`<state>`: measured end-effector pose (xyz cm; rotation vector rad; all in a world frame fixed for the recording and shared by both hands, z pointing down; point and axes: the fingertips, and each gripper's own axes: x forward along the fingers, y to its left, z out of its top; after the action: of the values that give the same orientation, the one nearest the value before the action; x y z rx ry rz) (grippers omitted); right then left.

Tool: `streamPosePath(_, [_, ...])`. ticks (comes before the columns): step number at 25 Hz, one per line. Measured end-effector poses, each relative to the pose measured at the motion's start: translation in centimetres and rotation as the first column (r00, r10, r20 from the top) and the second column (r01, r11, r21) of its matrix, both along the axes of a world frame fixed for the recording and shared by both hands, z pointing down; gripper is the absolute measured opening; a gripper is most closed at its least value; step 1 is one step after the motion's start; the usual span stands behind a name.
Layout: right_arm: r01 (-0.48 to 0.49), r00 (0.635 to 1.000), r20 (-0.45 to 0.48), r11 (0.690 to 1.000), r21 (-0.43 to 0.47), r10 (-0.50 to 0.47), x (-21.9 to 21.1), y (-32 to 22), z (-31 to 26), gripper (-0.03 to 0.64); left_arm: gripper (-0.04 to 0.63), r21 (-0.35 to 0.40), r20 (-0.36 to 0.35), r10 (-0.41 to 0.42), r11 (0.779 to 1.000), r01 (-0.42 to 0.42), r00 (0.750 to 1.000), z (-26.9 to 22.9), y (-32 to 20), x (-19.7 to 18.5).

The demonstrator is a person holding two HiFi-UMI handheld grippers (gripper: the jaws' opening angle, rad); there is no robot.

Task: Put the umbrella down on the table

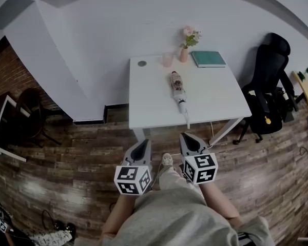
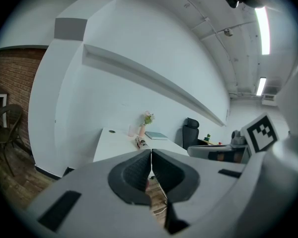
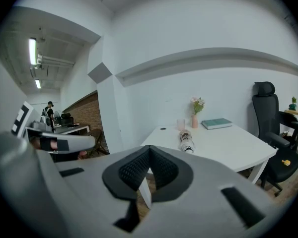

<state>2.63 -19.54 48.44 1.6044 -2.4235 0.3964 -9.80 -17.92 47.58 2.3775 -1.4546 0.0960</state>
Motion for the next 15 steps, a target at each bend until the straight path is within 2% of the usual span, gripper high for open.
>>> streamPosePath(15, [-0.012, 1.0, 0.008, 1.0, -0.008, 0.012, 0.47, -0.06, 0.04, 0.002, 0.008, -0.009, 0.001, 0.009, 1.0, -0.009, 1.0, 0.03, -0.23, 0.57])
